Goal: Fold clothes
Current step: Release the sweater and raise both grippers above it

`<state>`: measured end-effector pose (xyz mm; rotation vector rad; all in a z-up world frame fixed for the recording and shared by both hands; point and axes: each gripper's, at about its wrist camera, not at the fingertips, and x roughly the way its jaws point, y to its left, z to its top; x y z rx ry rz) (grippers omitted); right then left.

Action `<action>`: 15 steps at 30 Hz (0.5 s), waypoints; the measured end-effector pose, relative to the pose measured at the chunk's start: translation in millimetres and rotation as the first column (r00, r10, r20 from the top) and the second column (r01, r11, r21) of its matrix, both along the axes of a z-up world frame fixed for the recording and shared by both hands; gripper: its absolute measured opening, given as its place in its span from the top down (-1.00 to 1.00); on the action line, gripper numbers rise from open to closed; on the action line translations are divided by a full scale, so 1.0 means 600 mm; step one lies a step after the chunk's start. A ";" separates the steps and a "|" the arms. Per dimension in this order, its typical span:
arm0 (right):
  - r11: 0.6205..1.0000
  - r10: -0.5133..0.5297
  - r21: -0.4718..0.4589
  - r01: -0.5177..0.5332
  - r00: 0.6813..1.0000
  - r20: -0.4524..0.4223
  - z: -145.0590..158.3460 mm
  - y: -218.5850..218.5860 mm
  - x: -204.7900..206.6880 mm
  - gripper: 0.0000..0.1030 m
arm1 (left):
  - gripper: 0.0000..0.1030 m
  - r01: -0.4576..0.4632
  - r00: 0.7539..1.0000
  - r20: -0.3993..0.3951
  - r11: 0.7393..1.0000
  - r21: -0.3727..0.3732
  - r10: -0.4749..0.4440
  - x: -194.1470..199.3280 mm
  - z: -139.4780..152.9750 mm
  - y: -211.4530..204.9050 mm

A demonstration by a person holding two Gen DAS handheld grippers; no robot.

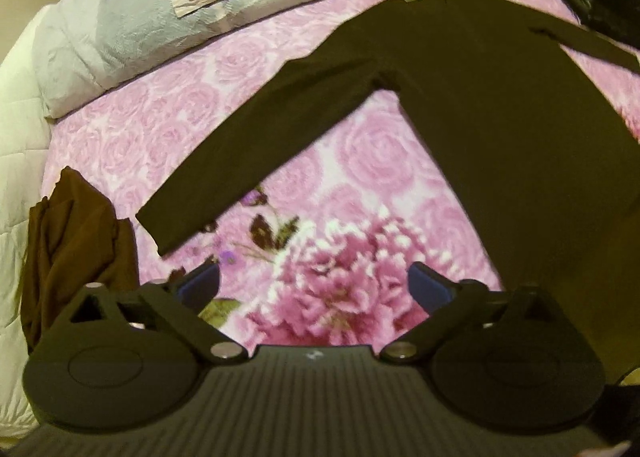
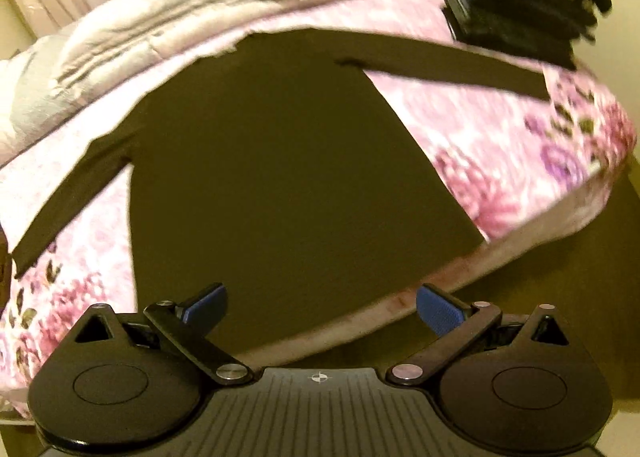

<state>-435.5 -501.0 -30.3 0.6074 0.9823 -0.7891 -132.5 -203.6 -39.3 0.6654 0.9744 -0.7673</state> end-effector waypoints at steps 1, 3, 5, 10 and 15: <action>1.000 0.001 -0.011 -0.001 1.000 0.001 0.006 0.012 0.019 -1.00 | -0.97 0.003 1.000 -0.009 1.000 -0.009 -0.003 0.017 0.004 0.006; 1.000 -0.004 -0.031 0.003 1.000 -0.003 0.015 0.039 0.057 -1.00 | -0.97 0.020 1.000 -0.020 1.000 -0.019 -0.020 0.050 0.011 0.024; 0.999 -0.018 -0.046 0.017 1.000 -0.014 0.023 0.072 0.094 -1.00 | -0.97 0.048 0.999 -0.014 0.998 -0.027 -0.048 0.082 0.022 0.048; 0.998 -0.039 -0.047 0.037 0.999 -0.033 0.026 0.134 0.151 -1.00 | -0.97 0.067 0.998 -0.003 0.997 -0.036 -0.067 0.155 0.031 0.103; 0.998 -0.024 -0.063 0.021 0.998 -0.057 0.038 0.186 0.187 -1.00 | -0.97 0.081 0.997 -0.007 0.995 -0.057 -0.082 0.189 0.040 0.135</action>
